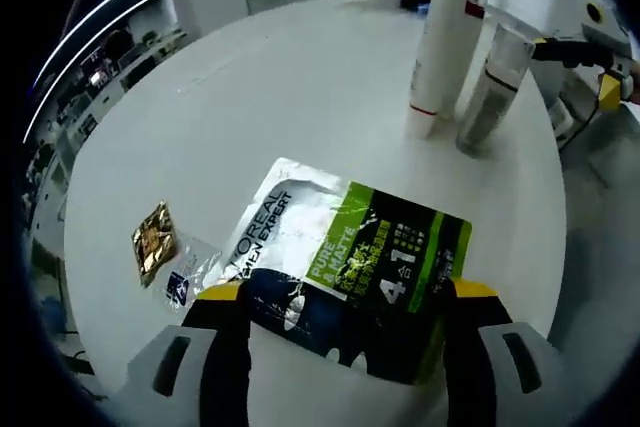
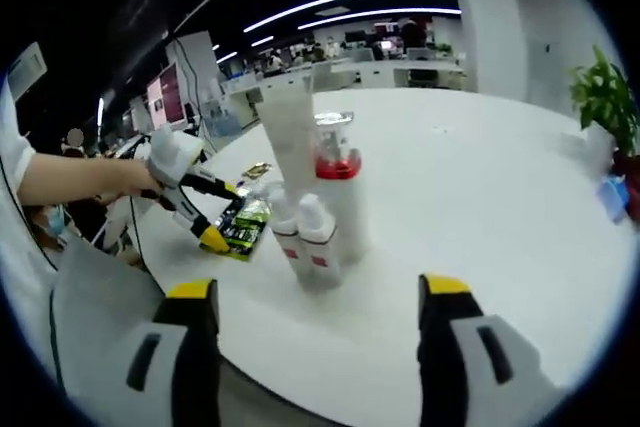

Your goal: Arrange the skincare products in the storage area until every visible bottle or jar stands upright without overlapping.

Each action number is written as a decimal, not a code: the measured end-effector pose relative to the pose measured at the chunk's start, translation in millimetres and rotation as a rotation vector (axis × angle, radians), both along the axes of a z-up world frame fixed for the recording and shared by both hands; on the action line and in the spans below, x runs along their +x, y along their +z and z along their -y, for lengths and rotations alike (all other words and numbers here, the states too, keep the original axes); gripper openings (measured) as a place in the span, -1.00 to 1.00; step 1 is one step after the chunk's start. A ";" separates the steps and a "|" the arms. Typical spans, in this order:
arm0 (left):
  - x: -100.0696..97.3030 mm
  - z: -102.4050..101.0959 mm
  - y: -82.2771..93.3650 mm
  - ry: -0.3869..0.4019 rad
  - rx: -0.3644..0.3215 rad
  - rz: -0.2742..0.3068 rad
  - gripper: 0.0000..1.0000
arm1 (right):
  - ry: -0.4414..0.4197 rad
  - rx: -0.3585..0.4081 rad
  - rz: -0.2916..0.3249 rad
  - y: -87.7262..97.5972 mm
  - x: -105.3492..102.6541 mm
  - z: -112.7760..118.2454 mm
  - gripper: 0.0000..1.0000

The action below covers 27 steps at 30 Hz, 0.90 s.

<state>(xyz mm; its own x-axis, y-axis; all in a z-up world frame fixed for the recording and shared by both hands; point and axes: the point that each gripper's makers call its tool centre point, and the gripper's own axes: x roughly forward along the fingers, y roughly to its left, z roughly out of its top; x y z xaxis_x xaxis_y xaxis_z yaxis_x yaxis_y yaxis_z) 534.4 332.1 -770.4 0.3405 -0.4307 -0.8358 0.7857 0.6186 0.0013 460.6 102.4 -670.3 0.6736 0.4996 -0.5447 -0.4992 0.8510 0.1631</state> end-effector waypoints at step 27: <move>4.1 12.6 7.1 0.773 -0.102 0.075 0.94 | 0.000 -0.001 -0.005 -4.5 -5.0 13.5 0.64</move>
<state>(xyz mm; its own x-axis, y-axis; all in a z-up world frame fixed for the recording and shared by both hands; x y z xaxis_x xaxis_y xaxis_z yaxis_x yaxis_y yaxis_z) 538.5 319.5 -763.3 0.6288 -0.1223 -0.7678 0.1324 0.9900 -0.0492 455.6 88.9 -674.8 0.6712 0.4986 -0.5485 -0.4982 0.8514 0.1642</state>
